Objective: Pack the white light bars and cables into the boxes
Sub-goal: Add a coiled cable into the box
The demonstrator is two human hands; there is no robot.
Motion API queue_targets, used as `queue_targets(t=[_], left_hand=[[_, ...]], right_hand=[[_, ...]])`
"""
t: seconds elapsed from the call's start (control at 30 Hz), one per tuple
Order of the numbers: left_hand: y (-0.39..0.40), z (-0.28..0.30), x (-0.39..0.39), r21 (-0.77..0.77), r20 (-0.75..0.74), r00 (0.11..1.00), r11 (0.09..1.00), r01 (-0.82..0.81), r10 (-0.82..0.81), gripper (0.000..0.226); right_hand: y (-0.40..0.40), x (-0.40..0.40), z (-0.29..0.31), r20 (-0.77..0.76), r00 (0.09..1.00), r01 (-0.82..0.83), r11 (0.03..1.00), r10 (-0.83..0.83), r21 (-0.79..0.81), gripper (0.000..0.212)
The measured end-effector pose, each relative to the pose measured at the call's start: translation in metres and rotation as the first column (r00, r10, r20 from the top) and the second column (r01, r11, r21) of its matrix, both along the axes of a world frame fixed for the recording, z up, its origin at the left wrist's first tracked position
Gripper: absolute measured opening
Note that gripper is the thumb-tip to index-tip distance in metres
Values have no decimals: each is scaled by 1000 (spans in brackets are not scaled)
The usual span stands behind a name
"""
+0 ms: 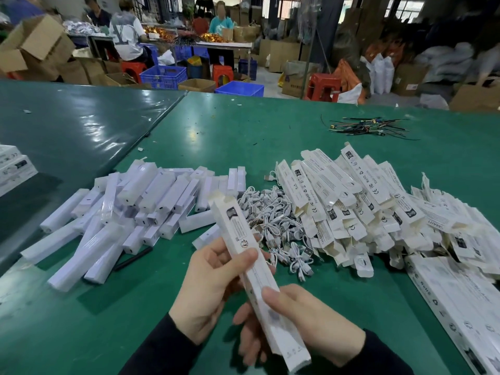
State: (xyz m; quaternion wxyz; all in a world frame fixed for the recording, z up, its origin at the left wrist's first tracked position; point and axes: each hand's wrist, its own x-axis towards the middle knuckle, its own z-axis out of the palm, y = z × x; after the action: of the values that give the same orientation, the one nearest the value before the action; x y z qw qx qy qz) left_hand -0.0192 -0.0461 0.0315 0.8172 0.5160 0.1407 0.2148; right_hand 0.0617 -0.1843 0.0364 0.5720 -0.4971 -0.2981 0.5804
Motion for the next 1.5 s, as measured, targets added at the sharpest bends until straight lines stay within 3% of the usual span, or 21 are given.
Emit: queue_targets(t=[0.03,0.1,0.17,0.2,0.23,0.33,0.5,0.67,0.73,0.83,1.07,1.37,1.5], left_hand=[[-2,0,0,80,-19,1000,997,-22,24,50],[-5,-3,1,152,-28,999,988,-19,24,76],[-8,-5,0,148,4,999,988,53,-54,95],[-10,-4,-1,157,25,994,982,103,-109,96],[-12,-3,-2,167,40,985,973,159,-168,94],[-15,-3,-5,180,38,952,939,292,-303,81],[-16,-5,-7,154,-31,934,922,356,-355,70],[-18,-10,-7,123,-40,921,913,390,-388,57],[-17,-9,-6,135,-44,919,909,394,-392,51],[-16,-7,-6,163,-54,905,891,424,-421,47],[-19,-9,-7,185,-133,882,863,471,-452,46],[-25,-13,-6,213,-105,922,897,388,-374,47],[-24,-13,-7,212,-94,918,893,397,-386,47]], right_hand=[[0,1,2,148,982,120,992,-115,-25,47],[-2,7,1,363,833,426,903,-418,63,47],[-4,15,-5,384,653,612,754,-653,240,38],[-5,17,-5,355,624,628,717,-696,302,28],[-6,18,-5,327,633,615,712,-702,338,18],[-6,17,-2,324,689,530,755,-649,386,23],[-8,16,0,291,741,505,787,-606,353,14],[-8,18,-2,382,737,451,827,-557,336,10],[-8,18,-3,340,729,510,803,-594,308,22],[-7,19,0,156,736,625,750,-658,214,44],[-6,21,2,46,782,621,783,-622,40,47],[-8,22,1,168,777,603,794,-607,80,19],[-8,21,1,231,754,615,785,-615,83,22]])
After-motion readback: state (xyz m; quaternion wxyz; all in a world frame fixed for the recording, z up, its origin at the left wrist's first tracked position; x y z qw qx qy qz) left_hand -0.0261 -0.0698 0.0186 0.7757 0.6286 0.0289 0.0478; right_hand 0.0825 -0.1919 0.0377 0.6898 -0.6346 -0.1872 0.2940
